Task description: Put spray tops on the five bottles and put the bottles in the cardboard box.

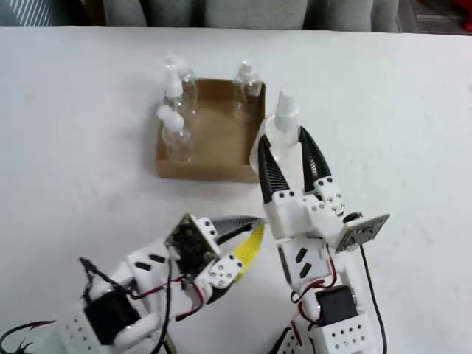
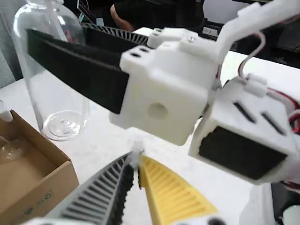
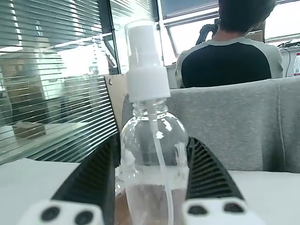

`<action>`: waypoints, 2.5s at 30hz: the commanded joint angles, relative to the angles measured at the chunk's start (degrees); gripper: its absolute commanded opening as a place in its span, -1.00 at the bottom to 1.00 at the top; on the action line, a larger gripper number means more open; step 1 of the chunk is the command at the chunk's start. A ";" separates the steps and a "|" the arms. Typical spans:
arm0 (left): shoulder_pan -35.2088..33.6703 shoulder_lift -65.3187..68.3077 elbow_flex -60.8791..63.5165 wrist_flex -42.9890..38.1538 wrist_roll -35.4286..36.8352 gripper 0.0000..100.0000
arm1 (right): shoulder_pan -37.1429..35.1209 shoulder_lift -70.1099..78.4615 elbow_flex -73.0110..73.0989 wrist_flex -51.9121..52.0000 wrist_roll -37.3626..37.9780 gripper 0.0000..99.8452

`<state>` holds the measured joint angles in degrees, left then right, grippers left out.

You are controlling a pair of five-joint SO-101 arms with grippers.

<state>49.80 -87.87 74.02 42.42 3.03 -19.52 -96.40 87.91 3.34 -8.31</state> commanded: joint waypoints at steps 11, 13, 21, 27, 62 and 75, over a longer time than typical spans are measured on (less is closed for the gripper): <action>-0.84 -0.13 10.81 -20.48 -0.26 -0.96 | -6.02 11.56 -12.75 13.23 -9.67 -0.97; -2.07 0.04 10.81 -20.40 -0.26 -0.96 | -6.73 8.92 -12.75 15.78 -9.58 -0.97; -6.29 13.58 9.93 -29.63 -0.26 -0.96 | -6.99 3.74 -12.75 20.62 -7.65 -0.97; -6.11 20.88 7.91 -32.35 -0.26 -0.96 | -5.05 4.18 -12.66 20.62 -7.82 -0.97; -8.92 8.48 8.88 -17.14 2.11 -0.96 | -3.03 4.26 -3.43 5.85 -3.34 -0.97; -46.81 -17.36 16.09 3.43 -2.29 -0.96 | -2.95 22.99 -10.73 -4.97 -3.08 -0.97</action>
<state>18.15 -102.37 89.49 45.76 1.19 -22.95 -79.78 82.99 0.97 -12.09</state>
